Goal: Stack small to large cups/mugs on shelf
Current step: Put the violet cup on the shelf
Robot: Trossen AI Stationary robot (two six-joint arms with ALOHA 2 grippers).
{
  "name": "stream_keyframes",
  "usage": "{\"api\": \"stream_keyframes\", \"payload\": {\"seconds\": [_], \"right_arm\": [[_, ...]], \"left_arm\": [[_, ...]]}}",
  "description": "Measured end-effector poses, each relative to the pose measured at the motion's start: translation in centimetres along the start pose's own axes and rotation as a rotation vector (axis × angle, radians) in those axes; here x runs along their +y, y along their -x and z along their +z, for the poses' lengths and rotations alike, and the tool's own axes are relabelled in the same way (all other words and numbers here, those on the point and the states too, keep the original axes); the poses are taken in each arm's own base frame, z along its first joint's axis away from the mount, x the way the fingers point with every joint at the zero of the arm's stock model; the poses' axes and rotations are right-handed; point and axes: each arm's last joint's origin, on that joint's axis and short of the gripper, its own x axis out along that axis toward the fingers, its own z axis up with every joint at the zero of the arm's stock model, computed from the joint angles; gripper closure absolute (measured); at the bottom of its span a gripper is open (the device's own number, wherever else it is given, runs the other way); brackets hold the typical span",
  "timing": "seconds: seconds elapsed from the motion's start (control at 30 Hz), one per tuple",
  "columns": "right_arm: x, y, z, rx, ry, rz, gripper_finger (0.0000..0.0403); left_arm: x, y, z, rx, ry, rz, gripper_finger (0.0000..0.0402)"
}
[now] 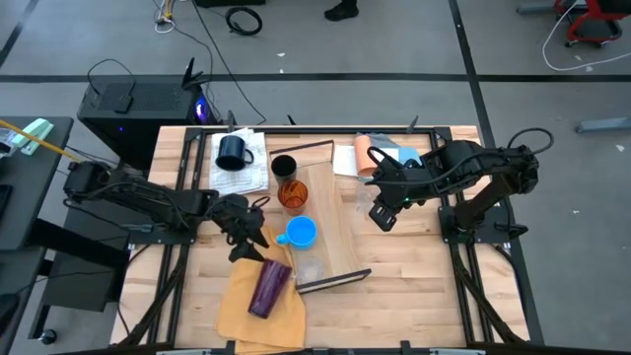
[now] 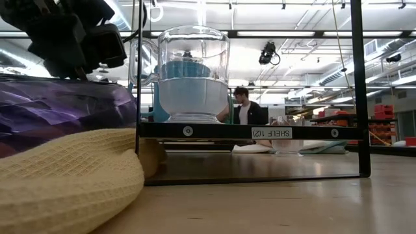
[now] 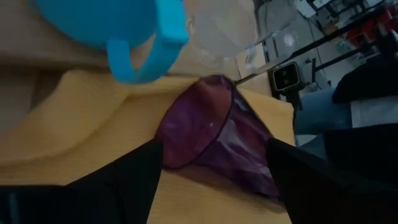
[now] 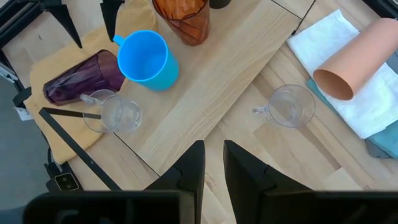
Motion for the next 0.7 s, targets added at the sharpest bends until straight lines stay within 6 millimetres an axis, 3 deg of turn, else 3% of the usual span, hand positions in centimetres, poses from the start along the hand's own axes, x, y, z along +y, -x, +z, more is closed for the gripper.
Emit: {"api": "stream_keyframes", "payload": {"seconds": [0.43, 0.7], "right_arm": [[0.0, 0.0, 0.0, 0.000, -0.005, 0.000, 0.0338], [0.0, 0.0, 0.0, -0.001, -0.009, 0.000, 0.0338]], "left_arm": [[-0.6, -0.2, 0.5, -0.055, -0.105, -0.038, 0.0111], [-0.8, -1.8, -0.1, -0.010, -0.106, -0.072, 0.0111]]}}
